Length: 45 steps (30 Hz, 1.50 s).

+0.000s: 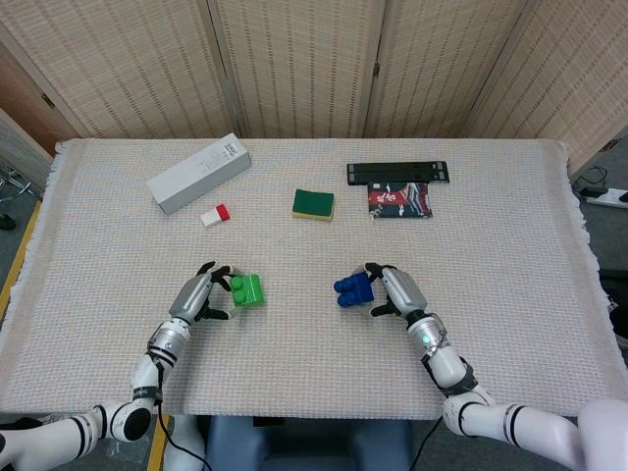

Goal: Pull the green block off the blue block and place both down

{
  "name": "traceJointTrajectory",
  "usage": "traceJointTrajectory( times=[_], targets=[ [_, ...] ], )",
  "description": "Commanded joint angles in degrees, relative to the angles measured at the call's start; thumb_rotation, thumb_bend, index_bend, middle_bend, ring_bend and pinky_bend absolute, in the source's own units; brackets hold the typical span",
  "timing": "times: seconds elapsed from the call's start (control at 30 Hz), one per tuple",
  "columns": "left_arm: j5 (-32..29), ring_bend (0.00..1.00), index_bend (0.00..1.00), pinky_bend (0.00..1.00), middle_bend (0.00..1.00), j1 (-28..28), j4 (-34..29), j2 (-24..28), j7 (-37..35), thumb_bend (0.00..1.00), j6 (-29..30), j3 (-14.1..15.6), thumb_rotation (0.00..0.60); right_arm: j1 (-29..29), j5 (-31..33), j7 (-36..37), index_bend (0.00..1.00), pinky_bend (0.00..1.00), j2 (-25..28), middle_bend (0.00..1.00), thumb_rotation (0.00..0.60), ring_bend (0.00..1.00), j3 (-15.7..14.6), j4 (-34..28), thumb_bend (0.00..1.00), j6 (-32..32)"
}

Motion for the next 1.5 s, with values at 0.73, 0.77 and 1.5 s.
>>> traceJointTrajectory(
  times=[0.73,0.77,1.5],
  targets=[
    [0.4,0.0,0.08,0.0,0.03,-0.74,-7.77,6.91,3.59,0.25,-2.88,-0.24,0.6,-0.18,-5.16,1.78,0.0,0.01,7.85,0.0,0.6,0.04,-0.58,-7.39,0.32,0.5],
    [0.66,0.0,0.08,0.0,0.03,-0.68,-8.7,7.67,3.64,0.25,-2.8,-0.25,0.6,-0.41,-5.81,1.61,0.0,0.0,8.79,0.0,0.6,0.03,-0.76,-8.28,0.32,0.98],
    [19.57,0.0,0.09,0.0,0.03,18.58,-15.54,22.42,19.86,0.26,25.1,14.04,0.6,-19.46,-10.31,-38.64,0.0,0.0,22.91,0.0,0.6,0.0,-12.38,-26.16,0.32,28.31]
  ],
)
